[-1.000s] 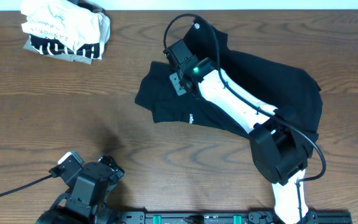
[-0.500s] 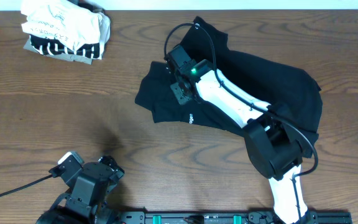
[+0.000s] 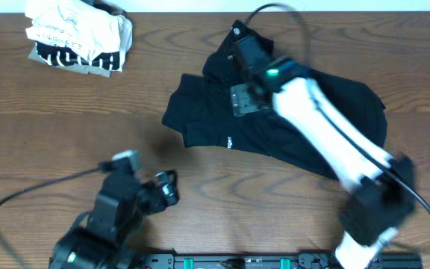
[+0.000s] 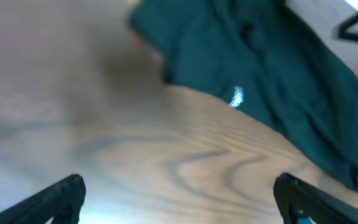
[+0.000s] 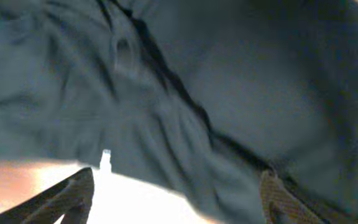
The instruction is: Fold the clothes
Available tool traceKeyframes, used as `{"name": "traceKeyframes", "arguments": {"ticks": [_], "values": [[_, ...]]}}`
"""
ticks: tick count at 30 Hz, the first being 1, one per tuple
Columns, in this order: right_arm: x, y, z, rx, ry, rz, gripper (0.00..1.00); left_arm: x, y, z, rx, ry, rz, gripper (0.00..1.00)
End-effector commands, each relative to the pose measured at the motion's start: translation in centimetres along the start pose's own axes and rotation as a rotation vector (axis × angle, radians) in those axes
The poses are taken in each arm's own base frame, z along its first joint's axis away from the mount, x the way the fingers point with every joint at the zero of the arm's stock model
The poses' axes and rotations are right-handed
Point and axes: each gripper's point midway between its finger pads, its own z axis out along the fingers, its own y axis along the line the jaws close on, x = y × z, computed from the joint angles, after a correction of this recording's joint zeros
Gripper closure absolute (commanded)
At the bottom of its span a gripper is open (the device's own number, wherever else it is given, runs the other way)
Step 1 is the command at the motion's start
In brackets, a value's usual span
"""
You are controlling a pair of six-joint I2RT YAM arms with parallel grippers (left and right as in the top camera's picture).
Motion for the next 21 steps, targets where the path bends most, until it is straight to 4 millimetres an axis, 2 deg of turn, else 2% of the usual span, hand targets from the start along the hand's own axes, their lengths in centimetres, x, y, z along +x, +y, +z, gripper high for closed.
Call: {"name": "traceKeyframes", "arguments": {"ticks": [1,7,9,12,17,19,21], "values": [[2.2,-0.6,-2.6,-0.102,0.090,0.087,0.16,1.1,-1.9,2.6,0.065,0.134,0.125,0.01],[7.5,-2.8,-4.2,-0.034,0.301,0.114,0.22,0.7,-3.0,9.8,0.026,0.281,0.230,0.01],[8.4,-3.1,-4.2,-0.011,0.334,0.144,0.25,0.3,-3.4,11.9,0.005,0.336,0.275,0.01],[8.6,-4.0,-3.8,0.053,0.328,0.226,0.26,-0.6,-4.4,14.2,0.006,0.385,0.314,0.01],[8.8,-6.0,-3.1,0.123,0.328,0.323,0.26,-2.2,-6.2,15.8,0.032,0.384,0.318,0.01],[9.0,-7.0,-2.7,0.134,0.339,0.355,0.25,-2.7,-6.2,16.0,0.022,0.363,0.328,0.11],[9.0,-8.1,-2.3,0.144,0.349,0.390,0.27,-3.2,-5.5,16.2,-0.021,0.342,0.341,0.26]]}}
